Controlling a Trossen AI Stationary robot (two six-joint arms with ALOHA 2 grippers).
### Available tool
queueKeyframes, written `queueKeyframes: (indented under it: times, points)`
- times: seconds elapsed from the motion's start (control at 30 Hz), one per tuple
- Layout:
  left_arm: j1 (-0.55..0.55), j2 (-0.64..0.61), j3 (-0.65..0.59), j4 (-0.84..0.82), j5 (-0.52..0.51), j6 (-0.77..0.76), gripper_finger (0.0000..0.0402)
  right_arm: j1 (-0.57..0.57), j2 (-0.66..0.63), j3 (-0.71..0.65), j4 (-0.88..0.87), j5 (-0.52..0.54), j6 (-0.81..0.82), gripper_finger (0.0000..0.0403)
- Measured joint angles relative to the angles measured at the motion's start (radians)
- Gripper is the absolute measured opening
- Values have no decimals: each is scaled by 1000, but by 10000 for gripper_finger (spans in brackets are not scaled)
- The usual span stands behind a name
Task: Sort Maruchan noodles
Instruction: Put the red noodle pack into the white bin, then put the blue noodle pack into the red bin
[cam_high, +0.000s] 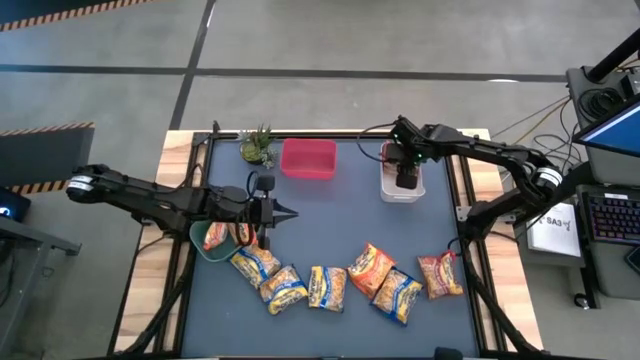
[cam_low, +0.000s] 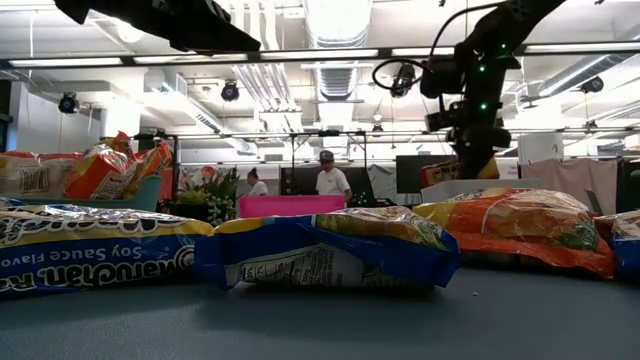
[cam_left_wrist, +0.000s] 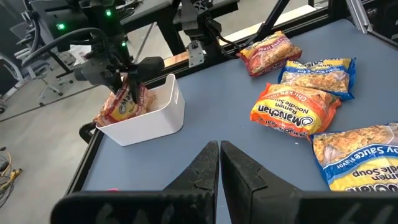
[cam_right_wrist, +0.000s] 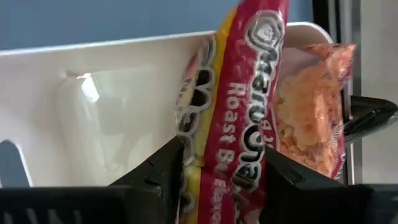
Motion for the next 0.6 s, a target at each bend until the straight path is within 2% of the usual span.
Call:
queueKeyframes:
  times: [0.13,0.27,0.6]
  points:
    - [0,0,0,0,0,0,0,0,-3,0,2,7,-2,167]
    - [0,0,0,0,0,0,0,0,-5,8,-2,81,-12,188]
    - [0,0,0,0,0,0,0,0,-5,152,-62,93,-30,191]
